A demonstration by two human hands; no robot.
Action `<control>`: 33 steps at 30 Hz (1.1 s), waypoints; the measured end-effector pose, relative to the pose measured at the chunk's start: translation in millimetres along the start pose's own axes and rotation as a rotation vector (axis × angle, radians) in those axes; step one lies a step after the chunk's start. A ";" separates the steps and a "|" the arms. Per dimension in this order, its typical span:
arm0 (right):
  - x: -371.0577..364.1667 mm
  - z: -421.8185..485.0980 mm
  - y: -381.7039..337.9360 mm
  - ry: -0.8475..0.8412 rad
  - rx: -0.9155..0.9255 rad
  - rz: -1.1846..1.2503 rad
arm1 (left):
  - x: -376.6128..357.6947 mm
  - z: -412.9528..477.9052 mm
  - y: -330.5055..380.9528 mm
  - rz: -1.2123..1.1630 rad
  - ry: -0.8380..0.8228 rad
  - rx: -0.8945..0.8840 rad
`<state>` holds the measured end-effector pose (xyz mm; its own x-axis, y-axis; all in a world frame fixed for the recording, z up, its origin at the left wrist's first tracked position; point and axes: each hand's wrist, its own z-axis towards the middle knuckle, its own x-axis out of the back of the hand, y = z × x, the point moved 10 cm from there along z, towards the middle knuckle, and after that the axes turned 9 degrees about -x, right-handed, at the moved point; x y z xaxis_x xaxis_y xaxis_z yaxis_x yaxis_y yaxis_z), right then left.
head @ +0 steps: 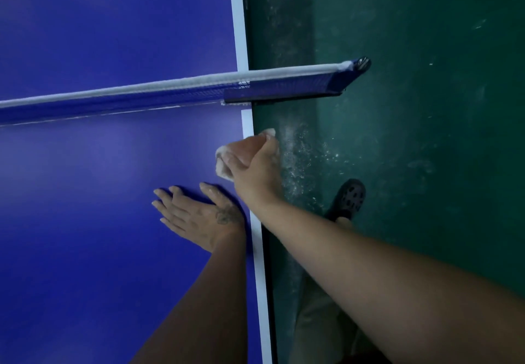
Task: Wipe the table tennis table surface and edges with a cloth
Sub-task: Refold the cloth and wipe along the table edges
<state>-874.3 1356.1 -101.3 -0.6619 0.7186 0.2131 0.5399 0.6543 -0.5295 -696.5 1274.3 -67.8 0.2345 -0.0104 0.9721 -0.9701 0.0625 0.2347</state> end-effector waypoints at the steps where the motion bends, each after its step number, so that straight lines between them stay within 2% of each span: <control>1: 5.0 6.5 -4.6 -0.008 -0.014 -0.003 | -0.3 0.2 0.9 -0.003 0.000 -0.002; 6: 57.6 19.3 -3.8 0.033 0.056 0.012 | 3.6 0.0 4.1 -0.001 0.007 -0.023; 12: 107.1 -9.0 6.2 -0.100 0.156 -0.083 | 6.5 -3.5 12.8 -0.003 -0.067 -0.022; 13: 113.7 -15.6 8.4 -0.136 0.154 -0.095 | 5.6 -5.0 16.1 -0.010 -0.102 -0.053; 17: 143.7 -39.2 11.4 -0.234 0.184 -0.022 | 11.0 -37.1 57.2 -0.113 -0.278 -0.364; 19: 155.4 -48.5 6.9 -0.248 0.197 0.042 | 16.3 -61.1 76.8 -0.245 -0.387 -0.411; 21: 170.5 -49.7 5.0 -0.205 0.179 0.097 | 30.7 -78.2 93.1 -0.377 -0.433 -0.387; 23: 187.2 -45.8 7.2 -0.151 0.137 0.146 | 50.7 -86.2 110.3 -0.448 -0.413 -0.413; 26: 210.4 -39.4 4.5 -0.119 0.079 0.207 | 95.5 -75.6 144.2 -0.539 -0.344 -0.554; 29: 233.0 -31.1 1.0 -0.112 -0.003 0.318 | 142.9 -44.2 185.0 -0.588 -0.237 -0.758; 33: 256.3 -24.6 -26.9 -0.090 0.010 0.432 | 187.4 22.2 234.1 -0.646 -0.071 -0.865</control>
<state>-1045.7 1528.5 -12.3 -0.4192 0.9022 -0.1019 0.7725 0.2954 -0.5622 -881.1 1264.9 169.4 0.6543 -0.3502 0.6703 -0.2842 0.7075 0.6471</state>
